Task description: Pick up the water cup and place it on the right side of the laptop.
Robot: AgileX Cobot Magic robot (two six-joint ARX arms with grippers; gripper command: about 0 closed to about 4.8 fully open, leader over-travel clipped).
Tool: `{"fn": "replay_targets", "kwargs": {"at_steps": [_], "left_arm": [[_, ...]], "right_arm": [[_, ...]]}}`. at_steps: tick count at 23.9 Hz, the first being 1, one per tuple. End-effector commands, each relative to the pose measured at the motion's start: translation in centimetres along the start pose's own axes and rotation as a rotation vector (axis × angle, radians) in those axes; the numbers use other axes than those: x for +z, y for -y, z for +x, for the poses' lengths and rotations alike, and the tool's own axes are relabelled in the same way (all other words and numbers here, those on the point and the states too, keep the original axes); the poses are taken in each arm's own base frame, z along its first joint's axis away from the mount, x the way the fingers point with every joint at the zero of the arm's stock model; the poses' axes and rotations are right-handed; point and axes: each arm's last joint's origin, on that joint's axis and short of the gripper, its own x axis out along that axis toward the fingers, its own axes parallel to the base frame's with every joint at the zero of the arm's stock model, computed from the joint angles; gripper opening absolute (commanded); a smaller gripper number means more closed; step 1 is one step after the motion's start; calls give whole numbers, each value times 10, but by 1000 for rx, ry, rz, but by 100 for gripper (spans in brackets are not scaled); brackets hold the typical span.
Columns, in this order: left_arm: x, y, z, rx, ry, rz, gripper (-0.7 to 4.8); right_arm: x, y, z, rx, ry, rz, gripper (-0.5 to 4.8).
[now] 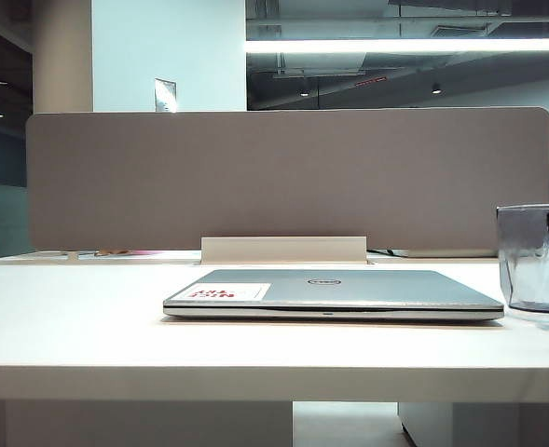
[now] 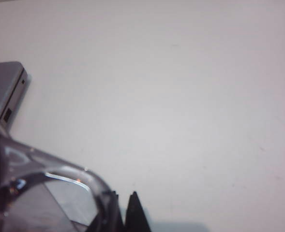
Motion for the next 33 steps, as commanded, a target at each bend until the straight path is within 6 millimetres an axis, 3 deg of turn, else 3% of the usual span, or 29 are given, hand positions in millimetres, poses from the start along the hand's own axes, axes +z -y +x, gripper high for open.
{"fn": "replay_targets", "kwargs": {"at_steps": [1, 13, 17, 33], "left_arm": [[1, 0, 0, 5, 11, -3, -4], [1, 0, 0, 7, 6, -1, -4], [0, 0, 0, 6, -4, 2, -4], [-1, 0, 0, 22, -19, 8, -4]], "right_arm": [[5, -1, 2, 16, 33, 0, -1], [-13, 0, 14, 12, -16, -19, 0], [-13, 0, 14, 12, -16, -18, 51], [-5, 0, 10, 13, 17, -20, 67]]}}
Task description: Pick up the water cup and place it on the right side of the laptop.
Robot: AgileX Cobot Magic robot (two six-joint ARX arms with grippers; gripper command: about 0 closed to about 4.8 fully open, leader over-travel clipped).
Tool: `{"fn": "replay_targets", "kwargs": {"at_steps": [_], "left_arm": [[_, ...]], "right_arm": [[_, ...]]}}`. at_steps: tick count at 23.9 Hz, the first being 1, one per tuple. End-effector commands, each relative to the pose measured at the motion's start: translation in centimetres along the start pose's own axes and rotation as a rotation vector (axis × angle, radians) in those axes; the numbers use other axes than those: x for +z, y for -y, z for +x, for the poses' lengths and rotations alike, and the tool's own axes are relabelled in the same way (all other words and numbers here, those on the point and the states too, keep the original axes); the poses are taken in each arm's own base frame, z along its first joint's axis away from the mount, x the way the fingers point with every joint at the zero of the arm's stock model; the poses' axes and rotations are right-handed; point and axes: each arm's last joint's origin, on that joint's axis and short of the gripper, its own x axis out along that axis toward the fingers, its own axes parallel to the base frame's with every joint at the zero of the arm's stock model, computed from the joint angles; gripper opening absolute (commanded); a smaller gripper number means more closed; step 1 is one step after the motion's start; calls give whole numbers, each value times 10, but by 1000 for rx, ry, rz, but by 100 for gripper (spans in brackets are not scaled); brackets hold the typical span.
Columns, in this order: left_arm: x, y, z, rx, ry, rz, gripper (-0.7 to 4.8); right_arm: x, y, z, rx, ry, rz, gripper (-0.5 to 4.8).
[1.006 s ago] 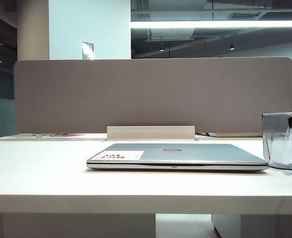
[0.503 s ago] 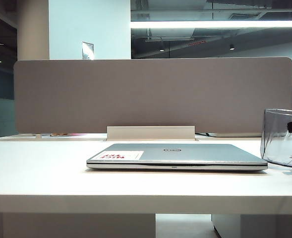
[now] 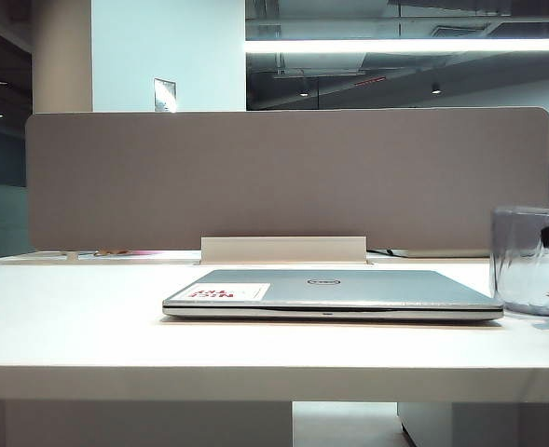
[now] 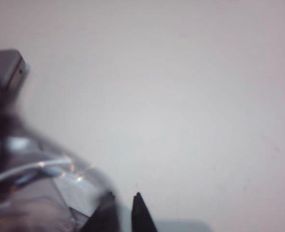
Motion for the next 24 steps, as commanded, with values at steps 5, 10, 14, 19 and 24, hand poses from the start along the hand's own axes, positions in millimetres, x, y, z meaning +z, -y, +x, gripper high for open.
{"fn": "replay_targets", "kwargs": {"at_steps": [5, 10, 14, 19, 24], "left_arm": [[1, 0, 0, 4, 11, 1, -4], [1, 0, 0, 4, 11, 1, -4], [1, 0, 0, 4, 10, 1, -4], [1, 0, 0, 4, 10, 1, -4], [1, 0, 0, 4, 10, 1, -4]], "right_arm": [[3, 0, -1, 1, 20, -5, 67], [9, -1, -6, 0, 25, -10, 68], [15, -1, -13, 1, 21, -23, 68], [14, -2, -20, 0, -42, -23, 68], [14, -2, -28, -1, -71, -21, 68]]}}
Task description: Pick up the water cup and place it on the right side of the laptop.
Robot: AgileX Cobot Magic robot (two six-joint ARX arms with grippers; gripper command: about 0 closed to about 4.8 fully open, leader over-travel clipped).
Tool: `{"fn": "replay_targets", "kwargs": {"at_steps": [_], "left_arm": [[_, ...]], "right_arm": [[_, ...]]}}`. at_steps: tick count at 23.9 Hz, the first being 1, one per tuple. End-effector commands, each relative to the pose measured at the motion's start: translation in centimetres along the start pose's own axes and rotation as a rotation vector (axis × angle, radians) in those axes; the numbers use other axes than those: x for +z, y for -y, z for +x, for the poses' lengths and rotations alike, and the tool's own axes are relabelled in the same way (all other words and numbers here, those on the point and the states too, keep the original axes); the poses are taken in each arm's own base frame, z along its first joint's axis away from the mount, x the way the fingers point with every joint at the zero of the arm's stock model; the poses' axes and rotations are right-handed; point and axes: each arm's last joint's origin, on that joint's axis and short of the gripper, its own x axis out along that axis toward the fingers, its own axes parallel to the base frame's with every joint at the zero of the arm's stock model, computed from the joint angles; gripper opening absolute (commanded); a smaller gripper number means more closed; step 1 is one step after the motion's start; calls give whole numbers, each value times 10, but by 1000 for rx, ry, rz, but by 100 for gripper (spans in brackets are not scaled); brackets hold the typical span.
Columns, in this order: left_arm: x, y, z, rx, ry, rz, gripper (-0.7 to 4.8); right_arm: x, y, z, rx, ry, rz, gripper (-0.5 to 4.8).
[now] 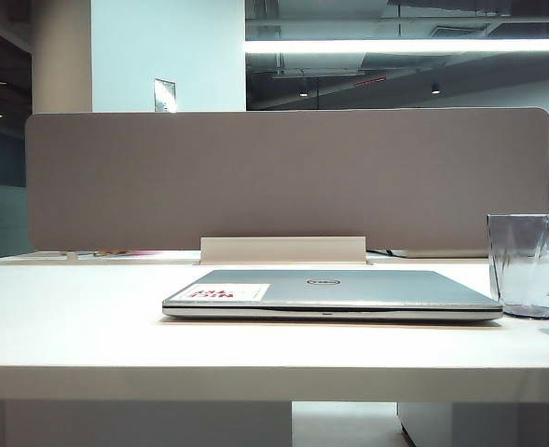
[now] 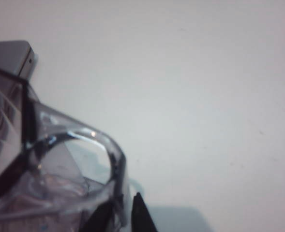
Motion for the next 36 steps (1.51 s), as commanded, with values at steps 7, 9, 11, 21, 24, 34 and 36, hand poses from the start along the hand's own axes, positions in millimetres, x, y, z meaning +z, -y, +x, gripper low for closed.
{"fn": "replay_targets", "kwargs": {"at_steps": [7, 9, 11, 21, 24, 34, 36], "left_arm": [[1, 0, 0, 4, 11, 1, -4], [1, 0, 0, 4, 12, 1, -4], [1, 0, 0, 3, 12, 1, -4], [1, 0, 0, 1, 13, 16, -4], [1, 0, 0, 1, 13, 16, -4], [-19, 5, 5, -16, 2, -25, -4], [-31, 8, 6, -47, 20, -54, -4]], "right_arm": [[0, -1, -38, 9, 82, 51, 62], [-2, -2, -46, 19, 101, 69, 61], [-6, -5, -57, 53, 124, 62, 28], [-31, -6, -91, 91, 190, 125, -2], [-39, -5, -98, 98, 198, 161, -2], [-54, -5, -129, 117, 354, 148, -2], [-54, -5, -135, 119, 385, 146, -2]]}}
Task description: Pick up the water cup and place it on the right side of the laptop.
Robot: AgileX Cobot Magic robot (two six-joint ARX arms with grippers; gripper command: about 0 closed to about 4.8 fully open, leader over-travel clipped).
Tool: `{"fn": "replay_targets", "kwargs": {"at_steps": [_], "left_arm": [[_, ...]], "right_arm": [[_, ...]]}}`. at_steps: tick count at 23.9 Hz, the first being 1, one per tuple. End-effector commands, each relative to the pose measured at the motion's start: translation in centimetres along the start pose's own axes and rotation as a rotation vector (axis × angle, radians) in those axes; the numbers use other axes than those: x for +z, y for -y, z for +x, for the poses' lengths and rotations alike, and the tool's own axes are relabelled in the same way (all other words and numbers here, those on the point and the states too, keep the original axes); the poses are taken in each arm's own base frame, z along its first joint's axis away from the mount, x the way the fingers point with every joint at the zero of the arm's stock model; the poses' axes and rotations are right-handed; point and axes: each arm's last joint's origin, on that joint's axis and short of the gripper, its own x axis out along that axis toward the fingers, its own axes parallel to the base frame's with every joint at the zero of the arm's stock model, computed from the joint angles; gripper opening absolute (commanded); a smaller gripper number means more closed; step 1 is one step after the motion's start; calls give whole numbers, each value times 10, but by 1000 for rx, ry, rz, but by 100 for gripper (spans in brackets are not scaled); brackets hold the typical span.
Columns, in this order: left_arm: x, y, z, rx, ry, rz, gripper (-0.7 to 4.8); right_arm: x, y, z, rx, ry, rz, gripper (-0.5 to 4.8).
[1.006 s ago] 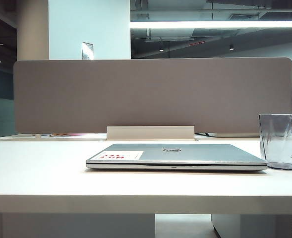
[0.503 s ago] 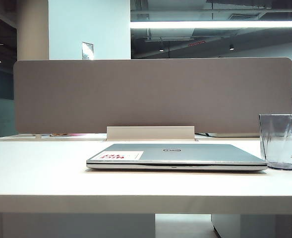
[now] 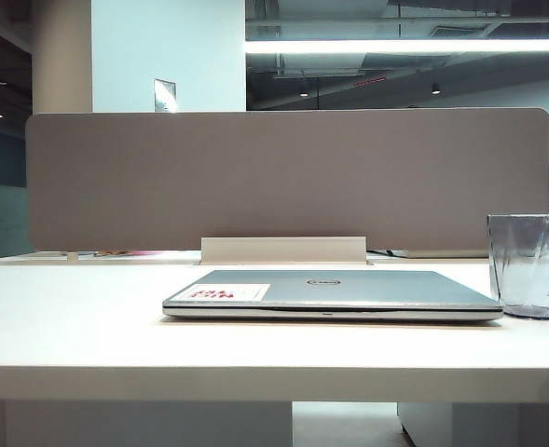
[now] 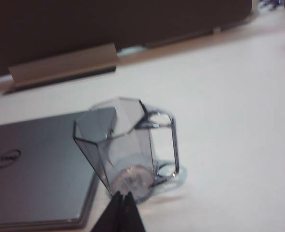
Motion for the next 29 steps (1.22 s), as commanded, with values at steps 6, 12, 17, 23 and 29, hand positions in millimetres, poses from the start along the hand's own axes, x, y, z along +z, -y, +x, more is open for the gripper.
{"fn": "replay_targets", "kwargs": {"at_steps": [6, 12, 17, 23, 29], "left_arm": [[-27, 5, 3, -28, 85, -162, -4], [-48, 11, 11, -35, 32, -201, -4], [-67, 15, 19, -39, 48, -205, -4], [-88, 19, 22, -44, 32, -189, -4], [-109, 22, 22, -44, 60, -184, -4]], "right_arm": [[-2, -1, -18, 7, 18, 1, -2], [-3, -2, -27, 10, 32, 1, -2], [-5, -2, -28, 14, 15, 2, -2], [-5, -2, -28, 15, 8, 2, -2], [-5, -2, -28, 26, 5, 2, -2]]}}
